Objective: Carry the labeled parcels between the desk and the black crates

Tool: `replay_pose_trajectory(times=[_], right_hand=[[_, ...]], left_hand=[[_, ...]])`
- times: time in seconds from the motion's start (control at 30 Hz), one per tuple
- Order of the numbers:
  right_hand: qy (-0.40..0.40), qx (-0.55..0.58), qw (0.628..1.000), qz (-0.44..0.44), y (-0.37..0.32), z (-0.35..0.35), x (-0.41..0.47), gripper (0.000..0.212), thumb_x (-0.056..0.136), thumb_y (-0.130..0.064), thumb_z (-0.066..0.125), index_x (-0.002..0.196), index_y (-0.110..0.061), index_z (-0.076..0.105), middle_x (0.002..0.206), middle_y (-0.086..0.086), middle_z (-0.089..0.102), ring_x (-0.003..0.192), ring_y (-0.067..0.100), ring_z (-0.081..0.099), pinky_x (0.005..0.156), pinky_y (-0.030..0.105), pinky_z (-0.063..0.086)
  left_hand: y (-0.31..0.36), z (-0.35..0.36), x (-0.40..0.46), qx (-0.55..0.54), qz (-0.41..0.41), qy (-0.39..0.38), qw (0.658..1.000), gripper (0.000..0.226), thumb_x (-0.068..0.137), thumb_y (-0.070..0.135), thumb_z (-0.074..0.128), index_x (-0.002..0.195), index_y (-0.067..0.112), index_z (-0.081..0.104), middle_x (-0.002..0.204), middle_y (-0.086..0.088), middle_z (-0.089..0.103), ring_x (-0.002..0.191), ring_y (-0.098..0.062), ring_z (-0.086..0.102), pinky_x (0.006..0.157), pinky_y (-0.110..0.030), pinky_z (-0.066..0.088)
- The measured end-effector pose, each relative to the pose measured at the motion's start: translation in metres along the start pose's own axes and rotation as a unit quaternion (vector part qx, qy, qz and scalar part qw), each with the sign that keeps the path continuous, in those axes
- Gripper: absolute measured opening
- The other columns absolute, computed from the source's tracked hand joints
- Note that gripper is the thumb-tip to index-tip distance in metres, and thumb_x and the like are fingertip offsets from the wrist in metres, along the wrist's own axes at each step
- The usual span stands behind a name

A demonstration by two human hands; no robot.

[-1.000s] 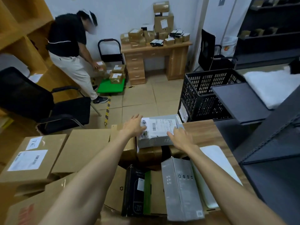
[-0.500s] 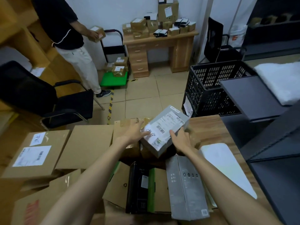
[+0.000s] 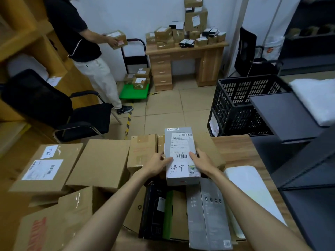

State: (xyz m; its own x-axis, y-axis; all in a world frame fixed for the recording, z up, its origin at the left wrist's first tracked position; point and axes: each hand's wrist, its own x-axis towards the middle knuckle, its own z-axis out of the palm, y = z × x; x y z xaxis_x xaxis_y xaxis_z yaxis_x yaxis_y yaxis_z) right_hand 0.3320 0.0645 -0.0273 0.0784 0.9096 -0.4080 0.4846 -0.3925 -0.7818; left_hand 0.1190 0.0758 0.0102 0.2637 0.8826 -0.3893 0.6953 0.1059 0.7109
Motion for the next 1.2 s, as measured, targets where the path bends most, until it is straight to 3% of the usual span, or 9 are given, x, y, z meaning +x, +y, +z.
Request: replay_pose_trajectory(times=[0.13, 0.27, 0.37, 0.53, 0.7, 0.8, 0.93, 1.07, 1.2], right_hand=[[-0.025, 0.044, 0.999, -0.015, -0.007, 0.002, -0.015, 0.034, 0.107, -0.029, 0.04, 0.138, -0.015, 0.048, 0.128, 0.004, 0.065, 0.105, 0.019, 0.063, 0.087, 0.033, 0.05], [-0.001, 0.07, 0.996, -0.054, -0.02, -0.004, -0.021, 0.033, 0.109, -0.026, 0.036, 0.139, -0.017, 0.045, 0.125, -0.001, 0.064, 0.098, 0.012, 0.063, 0.077, 0.025, 0.045], [0.004, 0.122, 0.988, -0.09, -0.041, -0.014, -0.029, 0.031, 0.109, -0.021, 0.038, 0.138, -0.016, 0.046, 0.119, -0.004, 0.065, 0.086, -0.007, 0.062, 0.061, 0.007, 0.046], [0.057, 0.14, 0.97, -0.191, -0.093, -0.038, -0.04, 0.037, 0.108, -0.025, 0.041, 0.145, -0.025, 0.044, 0.116, -0.012, 0.068, 0.099, 0.003, 0.067, 0.067, 0.009, 0.049], [0.115, 0.161, 0.943, -0.268, -0.153, -0.07, -0.059, 0.037, 0.107, -0.022, 0.044, 0.144, -0.023, 0.048, 0.111, -0.017, 0.066, 0.084, -0.018, 0.062, 0.061, 0.002, 0.044], [0.142, 0.176, 0.921, -0.318, -0.188, -0.087, -0.07, 0.037, 0.106, -0.022, 0.046, 0.143, -0.021, 0.048, 0.107, -0.025, 0.061, 0.087, -0.022, 0.06, 0.065, 0.004, 0.047], [0.183, 0.191, 0.894, -0.362, -0.224, -0.104, -0.08, 0.035, 0.106, -0.027, 0.048, 0.137, -0.014, 0.056, 0.108, -0.019, 0.068, 0.092, -0.013, 0.065, 0.07, 0.007, 0.049], [0.209, 0.188, 0.874, -0.397, -0.246, -0.112, -0.089, 0.035, 0.105, -0.031, 0.047, 0.137, -0.019, 0.056, 0.114, -0.011, 0.07, 0.102, -0.004, 0.067, 0.079, 0.018, 0.057], [0.21, 0.203, 0.862, -0.415, -0.256, -0.11, -0.091, 0.038, 0.106, -0.032, 0.046, 0.141, -0.018, 0.052, 0.123, -0.006, 0.069, 0.112, 0.005, 0.066, 0.091, 0.03, 0.057]], left_hand=[[0.002, 0.011, -0.012, -0.054, 0.005, -0.025, 0.998, 0.051, 0.108, 0.029, 0.046, 0.153, 0.012, 0.032, 0.143, -0.008, 0.058, 0.099, -0.006, 0.06, 0.066, -0.012, 0.054], [0.003, 0.009, -0.013, -0.129, 0.039, 0.015, 0.991, 0.043, 0.108, 0.029, 0.046, 0.149, 0.017, 0.04, 0.136, -0.005, 0.063, 0.098, -0.001, 0.067, 0.074, -0.019, 0.057], [0.018, -0.002, -0.022, -0.171, 0.065, 0.065, 0.981, 0.033, 0.108, 0.028, 0.044, 0.141, 0.028, 0.041, 0.122, 0.001, 0.067, 0.088, 0.0, 0.071, 0.068, -0.019, 0.057], [0.054, -0.032, -0.027, -0.244, 0.136, 0.14, 0.95, 0.048, 0.107, 0.032, 0.047, 0.153, 0.032, 0.033, 0.124, 0.004, 0.066, 0.091, -0.007, 0.073, 0.068, -0.023, 0.058], [0.096, -0.076, -0.037, -0.288, 0.202, 0.169, 0.921, 0.052, 0.106, 0.031, 0.05, 0.154, 0.038, 0.03, 0.131, 0.006, 0.064, 0.101, -0.007, 0.072, 0.074, -0.028, 0.061], [0.124, -0.105, -0.044, -0.28, 0.256, 0.196, 0.904, 0.049, 0.107, 0.029, 0.048, 0.152, 0.038, 0.029, 0.131, 0.004, 0.062, 0.104, -0.003, 0.07, 0.075, -0.023, 0.06], [0.154, -0.133, -0.055, -0.275, 0.314, 0.228, 0.88, 0.052, 0.107, 0.027, 0.047, 0.156, 0.031, 0.028, 0.128, 0.01, 0.062, 0.104, -0.002, 0.07, 0.077, -0.023, 0.059], [0.17, -0.153, -0.061, -0.282, 0.344, 0.229, 0.866, 0.059, 0.107, 0.029, 0.046, 0.16, 0.03, 0.021, 0.146, 0.007, 0.055, 0.126, -0.01, 0.061, 0.099, -0.035, 0.056], [0.175, -0.162, -0.065, -0.266, 0.361, 0.231, 0.864, 0.059, 0.106, 0.035, 0.044, 0.161, 0.028, 0.024, 0.155, 0.004, 0.048, 0.135, -0.012, 0.053, 0.107, -0.041, 0.05]])
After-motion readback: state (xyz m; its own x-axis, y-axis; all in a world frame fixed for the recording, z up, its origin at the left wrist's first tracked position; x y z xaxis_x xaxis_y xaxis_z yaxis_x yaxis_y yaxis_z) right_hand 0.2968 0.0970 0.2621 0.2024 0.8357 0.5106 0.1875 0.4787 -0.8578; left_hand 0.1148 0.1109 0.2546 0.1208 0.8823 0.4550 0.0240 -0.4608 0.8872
